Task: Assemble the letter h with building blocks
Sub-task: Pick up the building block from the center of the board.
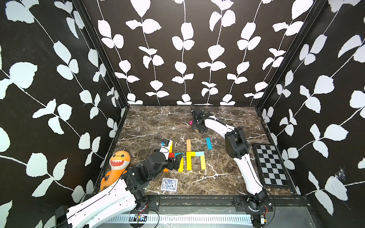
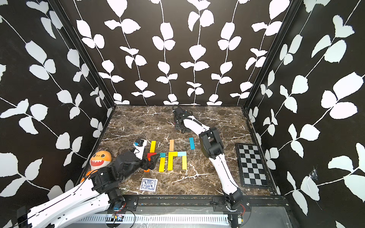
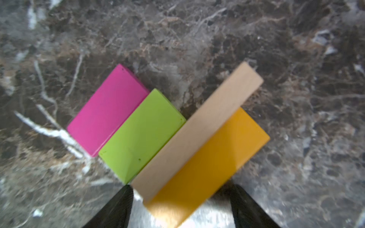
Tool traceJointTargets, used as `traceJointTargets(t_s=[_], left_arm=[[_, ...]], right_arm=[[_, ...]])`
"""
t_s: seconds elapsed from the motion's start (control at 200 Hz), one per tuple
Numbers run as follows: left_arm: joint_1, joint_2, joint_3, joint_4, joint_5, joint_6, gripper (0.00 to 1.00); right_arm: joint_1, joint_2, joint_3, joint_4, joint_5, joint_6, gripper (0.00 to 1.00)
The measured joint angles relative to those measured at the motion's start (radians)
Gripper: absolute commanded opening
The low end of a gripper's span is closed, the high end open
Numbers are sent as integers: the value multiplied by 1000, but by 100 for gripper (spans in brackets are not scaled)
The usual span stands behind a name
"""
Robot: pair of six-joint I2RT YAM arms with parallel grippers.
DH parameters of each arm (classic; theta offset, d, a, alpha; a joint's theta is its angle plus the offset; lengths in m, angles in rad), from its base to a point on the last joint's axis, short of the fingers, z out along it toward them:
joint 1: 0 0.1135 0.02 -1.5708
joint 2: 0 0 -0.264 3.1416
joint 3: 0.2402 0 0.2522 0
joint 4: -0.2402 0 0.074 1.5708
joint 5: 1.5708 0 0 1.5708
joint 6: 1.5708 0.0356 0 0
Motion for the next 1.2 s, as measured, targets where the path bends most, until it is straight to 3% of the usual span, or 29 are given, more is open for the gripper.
traceJointTargets(t_s=[0.14, 0.31, 0.445, 0.58, 0.806, 0.971, 1.201], left_arm=[[0, -13, 0, -13, -6, 0, 99], [0, -16, 0, -23, -13, 0, 99], [0, -16, 0, -24, -14, 0, 99], [0, -15, 0, -23, -14, 0, 99], [0, -7, 0, -23, -13, 0, 99], [0, -7, 0, -21, -13, 0, 99], [0, -8, 0, -21, -13, -1, 99]], right_arm=[[-3, 6, 6, -20, 21, -12, 61], [-17, -55, -116, 49, 23, -37, 49], [-41, -114, -219, 90, 23, -47, 52], [-73, -185, -338, 125, 18, -46, 68], [-107, -241, -393, 155, -48, -80, 71], [-68, -249, -296, 161, -119, -140, 71], [0, -134, 20, 197, -193, -209, 72]])
